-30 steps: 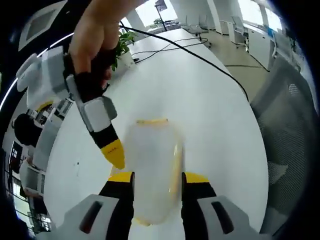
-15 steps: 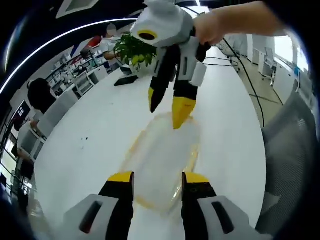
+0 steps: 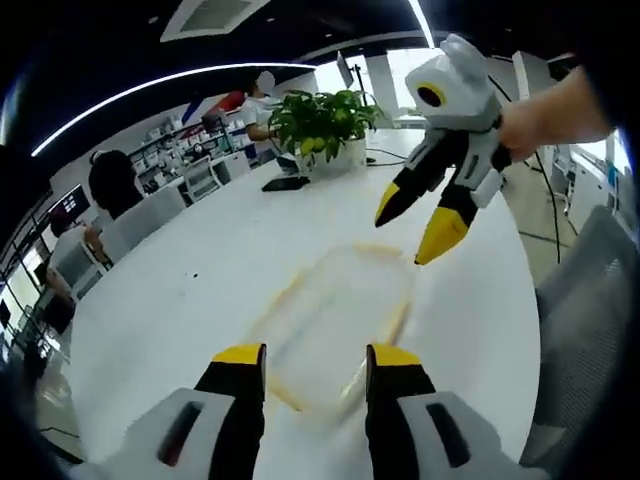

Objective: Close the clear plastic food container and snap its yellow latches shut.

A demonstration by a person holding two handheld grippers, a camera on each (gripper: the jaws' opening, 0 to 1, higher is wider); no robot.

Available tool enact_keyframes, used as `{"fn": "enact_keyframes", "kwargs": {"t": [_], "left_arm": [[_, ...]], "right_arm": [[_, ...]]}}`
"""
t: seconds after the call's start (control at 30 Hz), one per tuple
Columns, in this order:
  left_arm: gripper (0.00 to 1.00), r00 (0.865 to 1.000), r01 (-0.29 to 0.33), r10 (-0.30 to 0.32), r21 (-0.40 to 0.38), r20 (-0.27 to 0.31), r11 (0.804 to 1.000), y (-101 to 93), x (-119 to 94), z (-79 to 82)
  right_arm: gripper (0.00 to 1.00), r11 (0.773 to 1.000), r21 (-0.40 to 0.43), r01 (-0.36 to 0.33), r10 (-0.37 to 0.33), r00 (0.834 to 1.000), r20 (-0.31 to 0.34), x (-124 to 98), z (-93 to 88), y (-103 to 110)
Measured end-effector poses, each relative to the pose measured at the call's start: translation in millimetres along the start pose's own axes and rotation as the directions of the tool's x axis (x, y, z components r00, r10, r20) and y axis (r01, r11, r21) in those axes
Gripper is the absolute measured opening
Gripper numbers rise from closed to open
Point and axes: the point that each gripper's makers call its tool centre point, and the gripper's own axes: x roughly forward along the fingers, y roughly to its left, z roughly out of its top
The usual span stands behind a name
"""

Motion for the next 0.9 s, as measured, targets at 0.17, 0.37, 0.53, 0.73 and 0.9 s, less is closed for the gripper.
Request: {"fn": "enact_keyframes", "kwargs": {"t": [0.17,0.37,0.53,0.73,0.9], "left_arm": [[0.34,0.998,-0.053,0.055,-0.066,0.017,0.996,1.9,-6.6,-11.8],[0.34,0.996,-0.084,0.077,-0.159,-0.051,0.984,1.1,-6.8,-50.9],[0.33,0.992,-0.092,0.077,-0.161,-0.096,0.983,1.3,-2.2,-73.5],[0.32,0.992,-0.098,0.078,-0.203,-0.102,0.974,1.7,2.5,-78.9],[0.29,0.994,-0.089,0.071,-0.236,-0.085,0.968,1.2,7.8,-75.7]], "right_arm": [[0.44,0.997,0.063,0.049,-0.051,0.998,0.03,-0.7,-6.7,0.3],[0.45,0.993,0.07,0.09,-0.09,0.996,0.002,6.8,-30.4,3.4],[0.44,0.988,0.116,0.106,-0.106,0.994,-0.008,15.0,-47.3,-2.3],[0.41,0.982,0.135,0.132,-0.132,0.991,-0.008,22.4,-52.5,-6.4],[0.39,0.985,0.122,0.126,-0.124,0.992,-0.023,30.7,-57.4,-6.0]]}}
